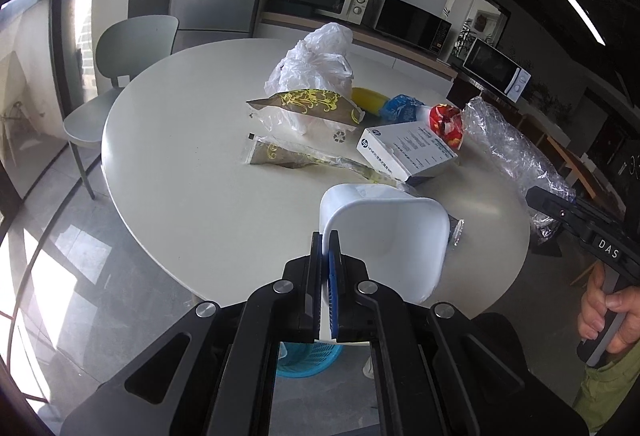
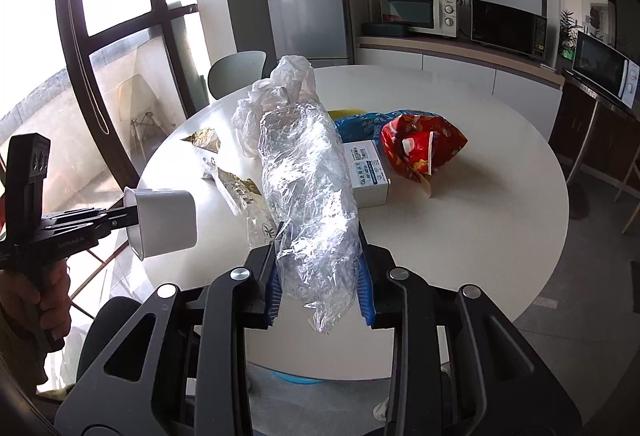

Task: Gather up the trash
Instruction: 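Carry the white cup with the left tool and the plastic bag with the right tool to the wastebasket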

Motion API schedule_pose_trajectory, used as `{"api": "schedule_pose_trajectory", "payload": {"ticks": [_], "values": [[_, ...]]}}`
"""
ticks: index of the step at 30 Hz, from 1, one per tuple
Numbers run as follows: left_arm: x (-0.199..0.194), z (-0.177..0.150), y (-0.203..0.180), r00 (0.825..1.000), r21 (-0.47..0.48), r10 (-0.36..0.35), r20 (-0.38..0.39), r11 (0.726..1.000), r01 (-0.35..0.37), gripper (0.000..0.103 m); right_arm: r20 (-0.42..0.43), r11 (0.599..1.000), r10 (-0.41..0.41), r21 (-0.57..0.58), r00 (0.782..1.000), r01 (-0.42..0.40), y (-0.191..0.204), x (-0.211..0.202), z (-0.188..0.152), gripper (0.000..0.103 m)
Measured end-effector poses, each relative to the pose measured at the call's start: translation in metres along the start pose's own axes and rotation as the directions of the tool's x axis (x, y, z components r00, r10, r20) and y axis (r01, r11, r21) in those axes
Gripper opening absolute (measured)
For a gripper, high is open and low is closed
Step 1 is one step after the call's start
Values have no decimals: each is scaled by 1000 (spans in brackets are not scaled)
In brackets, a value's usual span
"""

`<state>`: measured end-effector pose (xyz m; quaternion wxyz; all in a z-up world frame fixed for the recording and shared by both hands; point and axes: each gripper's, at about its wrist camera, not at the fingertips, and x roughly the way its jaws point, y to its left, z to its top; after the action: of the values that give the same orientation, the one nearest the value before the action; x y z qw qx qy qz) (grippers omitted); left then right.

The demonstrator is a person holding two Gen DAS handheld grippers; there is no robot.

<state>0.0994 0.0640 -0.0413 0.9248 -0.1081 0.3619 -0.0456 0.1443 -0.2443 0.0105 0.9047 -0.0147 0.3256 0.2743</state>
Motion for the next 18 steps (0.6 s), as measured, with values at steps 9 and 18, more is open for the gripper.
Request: {"api": "schedule_pose_trajectory", "payload": {"ticks": [9, 18], "values": [[-27, -28, 2, 1000, 32, 9, -5, 999, -8, 2, 10, 999, 21, -46, 1000, -20, 22, -33, -25, 28], [-47, -58, 9, 998, 36, 35, -43, 999, -34, 2, -43, 995, 66, -73, 997, -69, 41, -51, -60, 28]]}}
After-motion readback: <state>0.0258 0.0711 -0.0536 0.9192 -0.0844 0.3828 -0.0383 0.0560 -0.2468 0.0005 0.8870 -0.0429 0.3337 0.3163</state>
